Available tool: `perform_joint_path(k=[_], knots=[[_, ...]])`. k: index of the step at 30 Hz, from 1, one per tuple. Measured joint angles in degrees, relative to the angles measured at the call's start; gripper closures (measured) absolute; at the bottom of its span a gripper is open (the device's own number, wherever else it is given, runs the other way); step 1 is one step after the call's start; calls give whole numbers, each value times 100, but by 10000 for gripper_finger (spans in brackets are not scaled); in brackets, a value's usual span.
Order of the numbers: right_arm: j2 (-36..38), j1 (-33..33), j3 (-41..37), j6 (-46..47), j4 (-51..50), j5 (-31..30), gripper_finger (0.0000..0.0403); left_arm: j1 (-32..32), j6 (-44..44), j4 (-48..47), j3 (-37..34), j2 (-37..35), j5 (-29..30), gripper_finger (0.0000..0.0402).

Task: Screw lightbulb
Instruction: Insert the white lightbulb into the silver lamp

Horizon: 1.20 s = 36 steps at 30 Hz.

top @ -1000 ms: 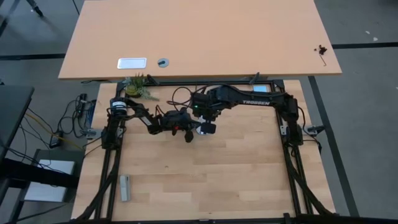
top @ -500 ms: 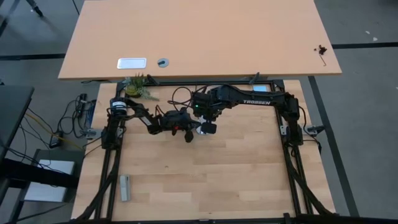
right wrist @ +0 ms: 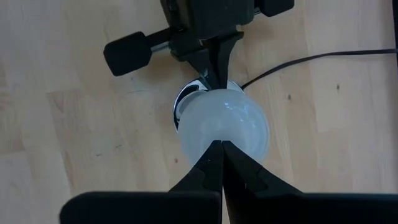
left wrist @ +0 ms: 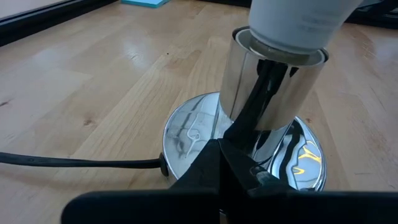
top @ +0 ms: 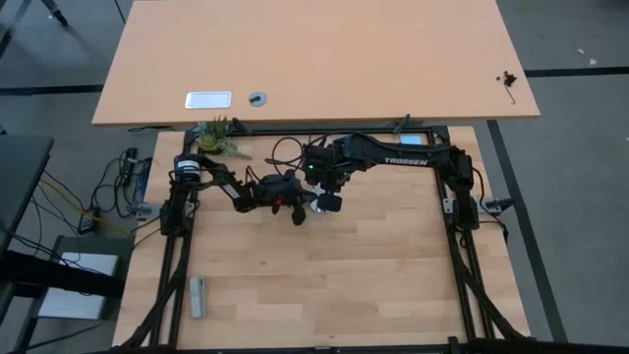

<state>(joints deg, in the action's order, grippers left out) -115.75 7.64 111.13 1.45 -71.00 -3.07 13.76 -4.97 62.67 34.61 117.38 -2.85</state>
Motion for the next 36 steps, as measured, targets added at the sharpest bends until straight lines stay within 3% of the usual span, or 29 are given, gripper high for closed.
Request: perform_joint_path(k=[6,20,36], knots=[[-1,0,3,-9,-5,0,388,0,1,0,0,2,-2,401],[-78,0,632,-81,-508,-78,335,0,4,0,0,0,-6,401],[-58,112,660,-559,-328,-221,204,0,13,0,0,1,-5,401]])
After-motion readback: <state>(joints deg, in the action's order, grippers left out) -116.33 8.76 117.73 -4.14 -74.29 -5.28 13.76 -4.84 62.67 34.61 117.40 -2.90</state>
